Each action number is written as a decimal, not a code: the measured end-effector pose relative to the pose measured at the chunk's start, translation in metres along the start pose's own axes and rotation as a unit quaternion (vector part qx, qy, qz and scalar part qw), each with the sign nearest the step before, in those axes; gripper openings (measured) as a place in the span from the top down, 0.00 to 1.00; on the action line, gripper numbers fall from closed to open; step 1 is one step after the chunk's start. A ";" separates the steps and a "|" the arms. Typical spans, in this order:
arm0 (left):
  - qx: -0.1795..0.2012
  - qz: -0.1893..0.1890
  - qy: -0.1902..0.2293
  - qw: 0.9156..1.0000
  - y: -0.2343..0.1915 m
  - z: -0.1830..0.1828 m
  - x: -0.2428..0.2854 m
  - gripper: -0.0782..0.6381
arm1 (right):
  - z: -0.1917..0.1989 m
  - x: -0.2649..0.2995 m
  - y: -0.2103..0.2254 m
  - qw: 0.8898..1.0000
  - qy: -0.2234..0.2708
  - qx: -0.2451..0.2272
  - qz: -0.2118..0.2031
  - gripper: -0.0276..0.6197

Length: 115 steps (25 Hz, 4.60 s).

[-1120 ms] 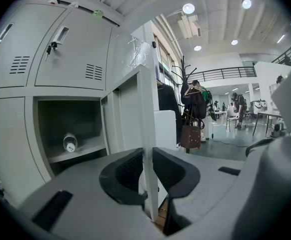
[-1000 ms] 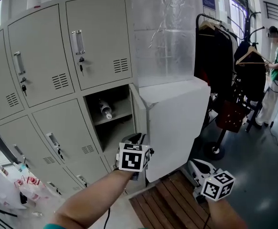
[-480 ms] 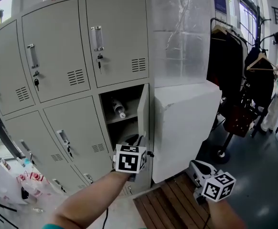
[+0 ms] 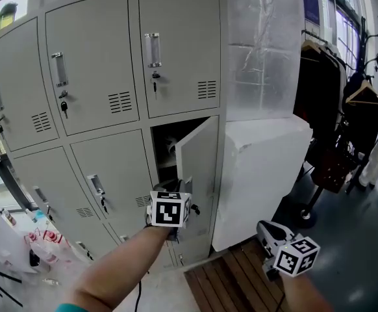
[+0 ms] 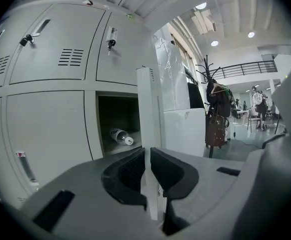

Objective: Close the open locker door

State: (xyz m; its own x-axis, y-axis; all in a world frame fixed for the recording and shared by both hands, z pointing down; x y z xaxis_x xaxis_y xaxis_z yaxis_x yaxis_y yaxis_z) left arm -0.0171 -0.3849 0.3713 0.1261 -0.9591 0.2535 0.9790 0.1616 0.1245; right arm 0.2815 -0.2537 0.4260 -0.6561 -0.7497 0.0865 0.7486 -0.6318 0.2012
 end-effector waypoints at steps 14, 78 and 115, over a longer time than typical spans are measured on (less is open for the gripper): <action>0.048 -0.094 0.009 0.994 -0.041 0.000 0.038 0.88 | 0.003 0.014 0.005 1.000 -0.009 0.004 0.004 0.96; 0.049 -0.160 -0.076 0.983 -0.048 -0.027 0.131 0.88 | 0.009 -0.027 0.065 0.999 -0.003 0.030 0.024 0.96; -0.184 -0.157 0.076 0.967 -0.237 0.104 -0.233 0.88 | -0.055 0.124 -0.078 0.983 0.010 -0.067 -0.172 0.96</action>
State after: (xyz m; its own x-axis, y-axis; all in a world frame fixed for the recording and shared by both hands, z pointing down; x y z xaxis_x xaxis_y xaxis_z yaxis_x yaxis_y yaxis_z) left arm -0.2951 -0.1755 0.3828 -0.1919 -0.9751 0.1111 0.9600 -0.2100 -0.1851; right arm 0.1474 -0.3083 0.3678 -0.8717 -0.4898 0.0173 0.4894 -0.8679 0.0850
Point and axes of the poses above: the fingertips, and each gripper's own axes: x forward along the fingers, y to its right, z out of its underside, the point moved 8 cm from there along -x, backward along the fingers, and after that the axes turned 8 degrees about -z, right-handed, at the moved point
